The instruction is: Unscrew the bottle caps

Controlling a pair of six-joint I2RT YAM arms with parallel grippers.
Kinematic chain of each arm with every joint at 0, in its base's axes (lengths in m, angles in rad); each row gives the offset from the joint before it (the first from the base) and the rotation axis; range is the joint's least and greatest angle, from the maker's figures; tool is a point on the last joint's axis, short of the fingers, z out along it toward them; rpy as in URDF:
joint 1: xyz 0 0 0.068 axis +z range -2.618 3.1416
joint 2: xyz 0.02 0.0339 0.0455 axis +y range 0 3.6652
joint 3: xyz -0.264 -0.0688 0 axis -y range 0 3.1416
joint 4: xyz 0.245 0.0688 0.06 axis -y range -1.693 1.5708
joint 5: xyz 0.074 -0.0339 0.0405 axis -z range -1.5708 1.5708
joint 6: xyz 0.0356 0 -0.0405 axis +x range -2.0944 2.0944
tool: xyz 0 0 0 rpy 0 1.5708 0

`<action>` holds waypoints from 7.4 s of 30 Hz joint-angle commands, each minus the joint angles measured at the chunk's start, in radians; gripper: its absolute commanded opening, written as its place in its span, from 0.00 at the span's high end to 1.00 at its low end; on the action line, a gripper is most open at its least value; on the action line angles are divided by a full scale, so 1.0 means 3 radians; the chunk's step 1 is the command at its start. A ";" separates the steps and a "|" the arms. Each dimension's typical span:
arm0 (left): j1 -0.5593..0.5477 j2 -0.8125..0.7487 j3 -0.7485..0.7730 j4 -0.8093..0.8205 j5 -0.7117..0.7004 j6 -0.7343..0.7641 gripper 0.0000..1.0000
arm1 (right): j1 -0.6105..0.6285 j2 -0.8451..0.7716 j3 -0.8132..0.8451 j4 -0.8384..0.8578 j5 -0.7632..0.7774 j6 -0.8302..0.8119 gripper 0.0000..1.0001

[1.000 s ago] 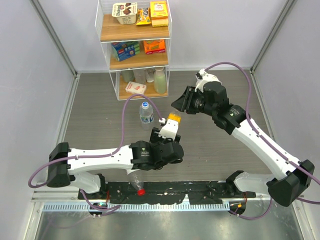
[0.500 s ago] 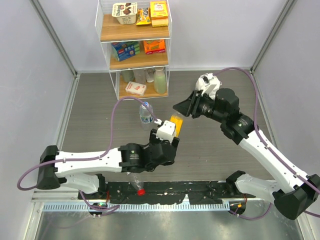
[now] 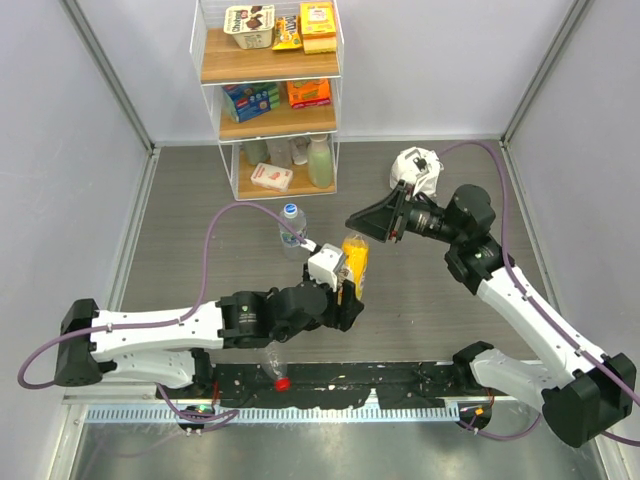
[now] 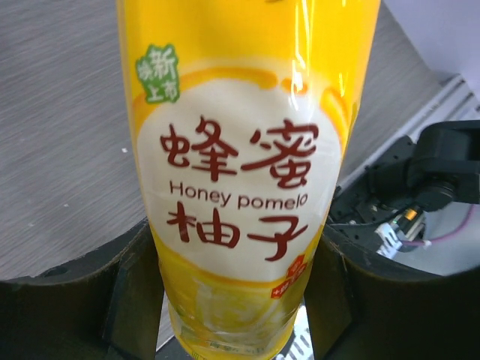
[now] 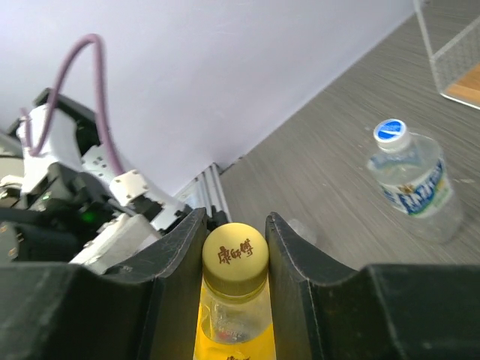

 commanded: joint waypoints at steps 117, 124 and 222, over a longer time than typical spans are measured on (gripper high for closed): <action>-0.0081 -0.0167 -0.0006 -0.0248 -0.0180 -0.0121 1.00 | 0.0193 0.0198 0.0175 0.0037 -0.0104 -0.0081 0.98; -0.0081 -0.0592 -0.0415 0.0279 0.0290 -0.0009 1.00 | 0.0024 0.0177 -0.0101 0.1112 -0.0719 0.0518 0.98; -0.0127 0.0236 0.0388 -0.1036 -0.0988 -0.0490 1.00 | 0.0740 0.0321 0.0686 -0.1066 0.1245 -0.0391 0.98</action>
